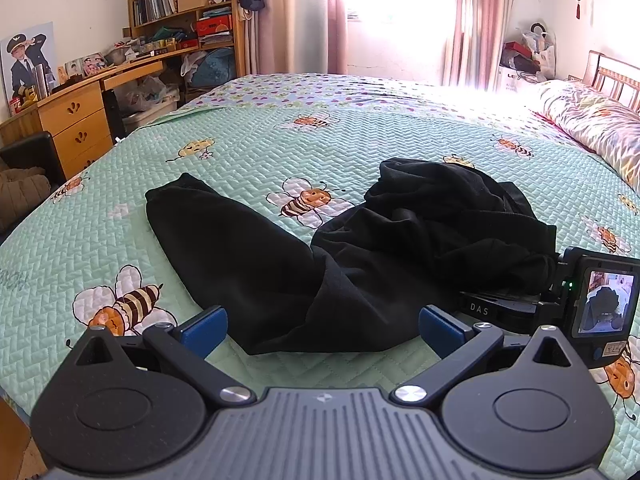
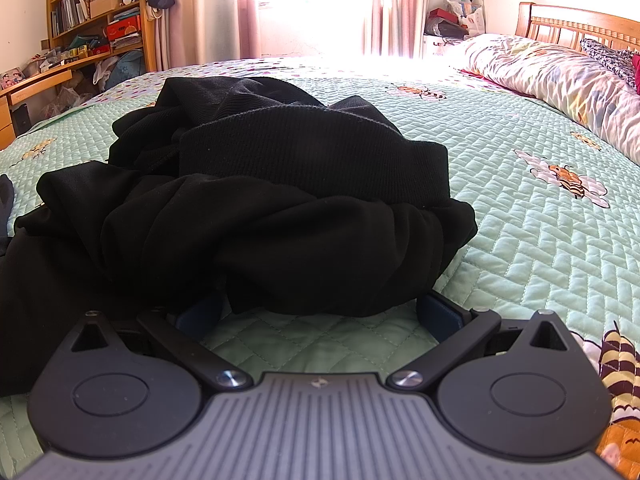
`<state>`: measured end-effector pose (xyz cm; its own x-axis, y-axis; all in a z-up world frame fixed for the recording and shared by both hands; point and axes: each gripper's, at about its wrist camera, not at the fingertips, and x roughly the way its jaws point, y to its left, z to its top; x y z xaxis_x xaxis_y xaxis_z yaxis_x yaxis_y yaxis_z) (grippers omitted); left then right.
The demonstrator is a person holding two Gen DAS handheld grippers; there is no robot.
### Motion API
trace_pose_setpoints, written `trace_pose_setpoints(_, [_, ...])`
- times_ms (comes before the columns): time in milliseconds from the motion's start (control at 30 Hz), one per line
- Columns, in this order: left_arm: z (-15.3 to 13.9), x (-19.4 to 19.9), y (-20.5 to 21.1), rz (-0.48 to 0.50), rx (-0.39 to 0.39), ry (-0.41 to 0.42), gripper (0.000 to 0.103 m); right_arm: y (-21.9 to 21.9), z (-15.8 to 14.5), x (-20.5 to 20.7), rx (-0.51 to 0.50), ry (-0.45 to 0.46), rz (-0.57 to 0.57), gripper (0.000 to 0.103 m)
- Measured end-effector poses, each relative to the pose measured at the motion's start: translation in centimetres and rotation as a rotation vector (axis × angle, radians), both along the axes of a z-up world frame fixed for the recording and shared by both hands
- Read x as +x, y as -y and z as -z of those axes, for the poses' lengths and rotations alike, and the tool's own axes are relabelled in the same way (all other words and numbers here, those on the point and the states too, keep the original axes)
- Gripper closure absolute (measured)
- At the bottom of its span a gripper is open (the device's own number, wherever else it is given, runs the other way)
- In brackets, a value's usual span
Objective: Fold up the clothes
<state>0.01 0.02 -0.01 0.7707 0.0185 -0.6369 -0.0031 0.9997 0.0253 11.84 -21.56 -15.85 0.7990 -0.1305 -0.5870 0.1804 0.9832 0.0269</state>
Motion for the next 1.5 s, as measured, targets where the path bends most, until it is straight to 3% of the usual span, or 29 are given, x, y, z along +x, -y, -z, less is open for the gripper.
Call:
trace_pose_setpoints(367, [0.0, 0.1, -0.3, -0.05, -0.013, -0.012, 0.002, 0.0, 0.0, 0.0, 0.0, 0.0, 0.0, 0.0])
trace_pose_setpoints(1133, [0.3, 0.3, -1.5, -0.058, -0.026, -0.017, 0.002, 0.2, 0.1, 0.0, 0.0, 0.001, 0.0, 0.0])
trace_pose_setpoints(1500, [2.6, 0.9, -4.2, -0.074, -0.015, -0.043, 0.001, 0.1, -0.1, 0.0, 0.001, 0.001, 0.0, 0.0])
